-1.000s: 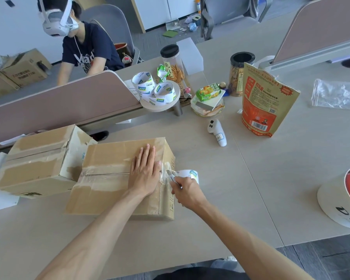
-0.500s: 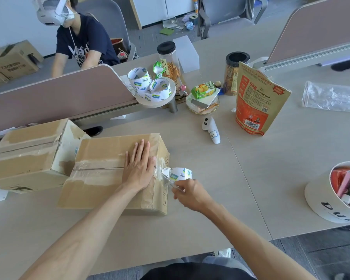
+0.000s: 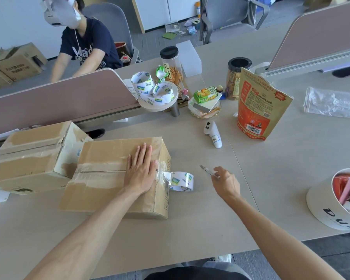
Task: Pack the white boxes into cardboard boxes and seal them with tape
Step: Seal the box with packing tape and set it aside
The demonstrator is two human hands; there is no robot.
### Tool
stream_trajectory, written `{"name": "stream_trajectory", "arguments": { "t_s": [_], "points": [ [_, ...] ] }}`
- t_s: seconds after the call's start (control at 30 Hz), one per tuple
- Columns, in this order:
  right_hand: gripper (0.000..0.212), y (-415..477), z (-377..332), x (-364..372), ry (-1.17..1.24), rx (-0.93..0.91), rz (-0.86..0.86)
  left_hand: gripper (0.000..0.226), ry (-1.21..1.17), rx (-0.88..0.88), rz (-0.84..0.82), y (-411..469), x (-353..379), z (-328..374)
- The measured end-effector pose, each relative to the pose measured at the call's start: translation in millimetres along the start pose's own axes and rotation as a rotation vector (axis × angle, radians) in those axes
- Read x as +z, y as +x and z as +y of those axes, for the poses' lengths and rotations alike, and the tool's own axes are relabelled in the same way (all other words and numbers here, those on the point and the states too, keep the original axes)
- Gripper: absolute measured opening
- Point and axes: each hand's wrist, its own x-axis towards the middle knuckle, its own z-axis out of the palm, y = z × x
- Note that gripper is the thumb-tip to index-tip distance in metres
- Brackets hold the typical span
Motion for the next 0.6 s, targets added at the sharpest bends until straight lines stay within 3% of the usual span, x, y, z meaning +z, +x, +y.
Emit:
{"name": "stream_trajectory", "arguments": {
  "t_s": [0.13, 0.27, 0.33, 0.4, 0.5, 0.6],
  "points": [
    [0.017, 8, 7, -1, -0.034, -0.003, 0.027, 0.081, 0.003, 0.003, 0.009, 0, 1, -1],
    [0.017, 14, 16, 0, -0.057, -0.012, 0.022, 0.08, 0.003, 0.006, 0.014, 0, 2, -1],
    [0.021, 17, 13, 3, -0.177, -0.095, 0.09, 0.079, 0.003, 0.009, 0.019, 0, 2, -1],
    [0.021, 17, -3, 9, -0.131, -0.242, 0.17, 0.079, 0.004, 0.009, 0.02, 0, 3, -2],
    [0.03, 16, -43, 22, 0.014, -0.497, -0.03, 0.079, 0.008, 0.004, 0.021, 0, 3, -2],
    [0.043, 14, -81, 31, -0.068, -0.522, -0.391, 0.077, 0.004, 0.005, 0.021, -1, 2, -2]
  ]
}}
